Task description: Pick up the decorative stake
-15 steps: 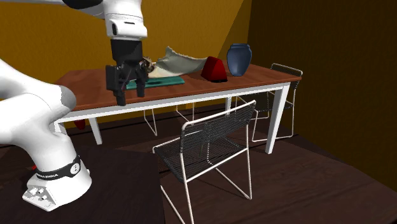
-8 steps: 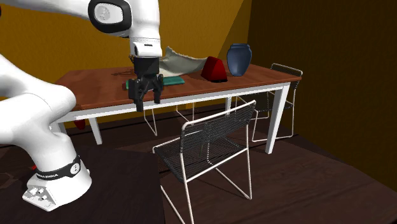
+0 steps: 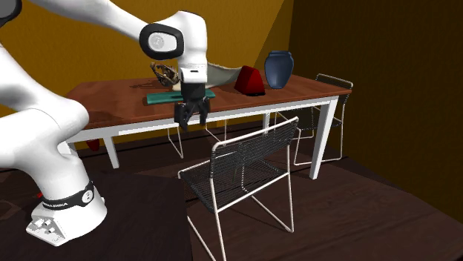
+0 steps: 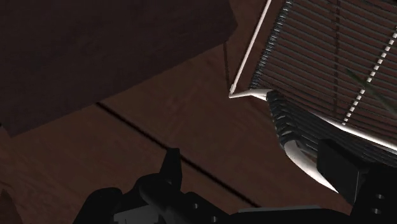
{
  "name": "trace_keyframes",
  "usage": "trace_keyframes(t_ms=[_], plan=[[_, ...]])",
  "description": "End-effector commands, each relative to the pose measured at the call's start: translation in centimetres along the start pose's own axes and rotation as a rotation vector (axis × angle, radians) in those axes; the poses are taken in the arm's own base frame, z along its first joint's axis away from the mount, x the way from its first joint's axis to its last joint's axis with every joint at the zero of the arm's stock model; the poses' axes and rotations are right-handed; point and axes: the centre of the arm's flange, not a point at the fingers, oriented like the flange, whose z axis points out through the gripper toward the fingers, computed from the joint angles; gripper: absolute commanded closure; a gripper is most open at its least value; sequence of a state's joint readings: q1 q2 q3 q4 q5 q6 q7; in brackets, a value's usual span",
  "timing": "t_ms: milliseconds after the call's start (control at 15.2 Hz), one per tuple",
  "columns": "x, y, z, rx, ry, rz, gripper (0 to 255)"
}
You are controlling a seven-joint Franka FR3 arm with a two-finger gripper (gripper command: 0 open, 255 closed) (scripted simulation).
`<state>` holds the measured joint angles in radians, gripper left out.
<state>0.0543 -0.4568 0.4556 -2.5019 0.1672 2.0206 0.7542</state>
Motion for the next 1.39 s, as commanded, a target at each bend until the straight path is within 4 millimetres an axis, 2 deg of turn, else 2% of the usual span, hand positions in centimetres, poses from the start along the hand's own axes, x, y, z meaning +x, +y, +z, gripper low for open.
trace_keyframes(t_ms=[0, 660, 1320], plan=[[0.2, -2.5, 1.3, 0.007, -0.002, 0.04, 0], [2.2, -13.8, 7.1, 0.03, -0.01, 0.225, 0], [6.1, -24.3, 12.5, 0.052, -0.017, 0.405, 0]])
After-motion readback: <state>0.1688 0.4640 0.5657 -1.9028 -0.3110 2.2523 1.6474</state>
